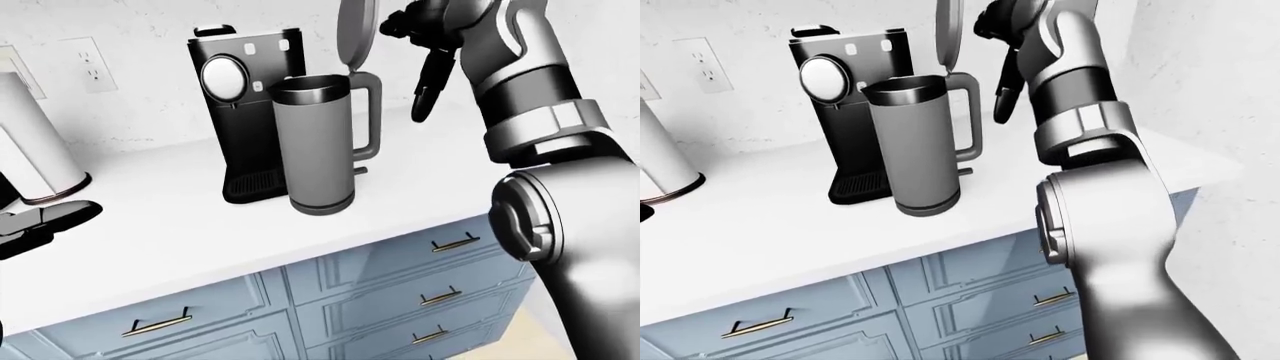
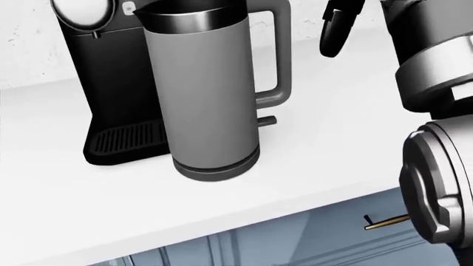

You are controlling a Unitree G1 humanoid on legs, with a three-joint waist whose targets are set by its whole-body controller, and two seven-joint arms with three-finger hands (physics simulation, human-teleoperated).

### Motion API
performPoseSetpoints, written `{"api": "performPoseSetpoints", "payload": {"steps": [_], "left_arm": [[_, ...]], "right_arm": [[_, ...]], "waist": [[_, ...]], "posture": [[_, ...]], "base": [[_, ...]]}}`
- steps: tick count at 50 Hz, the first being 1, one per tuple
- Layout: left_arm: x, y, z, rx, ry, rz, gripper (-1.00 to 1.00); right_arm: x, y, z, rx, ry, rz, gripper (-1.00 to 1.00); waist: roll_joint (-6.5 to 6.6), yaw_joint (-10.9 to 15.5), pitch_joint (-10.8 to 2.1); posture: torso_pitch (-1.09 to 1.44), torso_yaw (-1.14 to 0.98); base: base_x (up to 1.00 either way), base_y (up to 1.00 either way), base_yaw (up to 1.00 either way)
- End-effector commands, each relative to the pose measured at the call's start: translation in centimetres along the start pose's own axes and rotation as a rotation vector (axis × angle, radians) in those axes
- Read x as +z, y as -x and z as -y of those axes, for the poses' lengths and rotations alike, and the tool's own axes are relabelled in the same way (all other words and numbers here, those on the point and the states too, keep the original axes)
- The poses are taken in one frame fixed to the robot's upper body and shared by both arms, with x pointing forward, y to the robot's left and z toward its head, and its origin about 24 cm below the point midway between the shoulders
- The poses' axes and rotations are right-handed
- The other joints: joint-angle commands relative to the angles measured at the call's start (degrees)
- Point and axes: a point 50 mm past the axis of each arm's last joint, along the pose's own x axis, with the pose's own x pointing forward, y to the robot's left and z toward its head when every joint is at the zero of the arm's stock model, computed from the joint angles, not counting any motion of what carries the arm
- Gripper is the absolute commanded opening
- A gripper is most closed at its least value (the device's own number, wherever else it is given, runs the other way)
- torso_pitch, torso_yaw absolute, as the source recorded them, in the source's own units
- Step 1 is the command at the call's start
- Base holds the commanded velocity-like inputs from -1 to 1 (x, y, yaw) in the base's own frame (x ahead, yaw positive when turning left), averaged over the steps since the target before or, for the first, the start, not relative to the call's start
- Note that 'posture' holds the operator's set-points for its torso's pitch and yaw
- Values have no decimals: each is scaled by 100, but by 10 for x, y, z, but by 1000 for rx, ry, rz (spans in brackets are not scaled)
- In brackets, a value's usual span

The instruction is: Close the lid of the electric kettle.

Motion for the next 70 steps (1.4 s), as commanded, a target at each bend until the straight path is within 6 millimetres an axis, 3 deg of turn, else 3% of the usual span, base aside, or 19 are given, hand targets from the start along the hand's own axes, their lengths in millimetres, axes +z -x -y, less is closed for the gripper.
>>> {"api": "performPoseSetpoints", "payload": {"steps": [1,19,41,70], "left_arm": [[12,-1,3,-13,-9,67,100],[15,-1,1,-8,-3,71,100],[16,0,0,-5,-1,73,100],[16,0,1,-9,-1,72,100]], "right_arm": [[14,15,19,-96,16,44,100],[39,15,16,-89,30,93,100],[119,48,18,-61,159,310,100],[110,45,21,-76,137,293,100]], "waist": [[13,-1,-48],[29,16,-49],[119,-66,-5],[102,-25,17]], "posture": [[-43,0],[-43,0],[-43,0],[-43,0]], "base": [[0,0,0],[0,0,0],[0,0,0],[0,0,0]]}}
